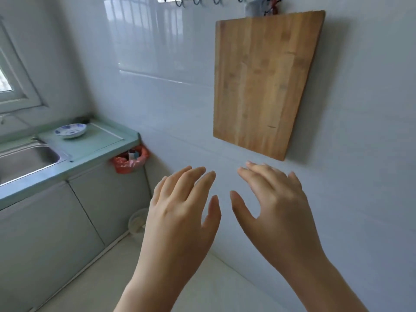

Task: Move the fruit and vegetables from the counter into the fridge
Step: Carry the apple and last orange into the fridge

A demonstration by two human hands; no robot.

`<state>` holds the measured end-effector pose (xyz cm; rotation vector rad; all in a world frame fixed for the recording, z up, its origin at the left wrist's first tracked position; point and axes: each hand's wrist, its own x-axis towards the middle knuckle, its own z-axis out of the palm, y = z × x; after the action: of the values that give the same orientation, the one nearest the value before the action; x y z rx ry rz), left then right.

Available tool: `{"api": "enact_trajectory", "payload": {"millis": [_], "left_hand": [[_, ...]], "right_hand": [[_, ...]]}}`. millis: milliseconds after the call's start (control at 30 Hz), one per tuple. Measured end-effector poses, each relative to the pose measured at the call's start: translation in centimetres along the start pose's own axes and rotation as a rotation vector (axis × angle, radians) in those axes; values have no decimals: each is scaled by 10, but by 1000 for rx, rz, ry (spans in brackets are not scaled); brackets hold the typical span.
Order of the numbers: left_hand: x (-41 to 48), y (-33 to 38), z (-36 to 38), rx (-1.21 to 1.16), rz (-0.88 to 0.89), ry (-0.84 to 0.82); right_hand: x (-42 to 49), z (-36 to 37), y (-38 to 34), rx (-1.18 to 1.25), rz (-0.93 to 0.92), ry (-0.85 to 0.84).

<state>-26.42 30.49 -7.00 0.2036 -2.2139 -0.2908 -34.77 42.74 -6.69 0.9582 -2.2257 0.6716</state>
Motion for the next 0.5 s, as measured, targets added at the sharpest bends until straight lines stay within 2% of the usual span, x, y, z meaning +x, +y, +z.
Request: {"api": "enact_trajectory", "payload": {"millis": [500], "left_hand": [[64, -200, 4, 419, -314, 105]], "right_hand": [[155, 197, -87, 435, -378, -108]]}}
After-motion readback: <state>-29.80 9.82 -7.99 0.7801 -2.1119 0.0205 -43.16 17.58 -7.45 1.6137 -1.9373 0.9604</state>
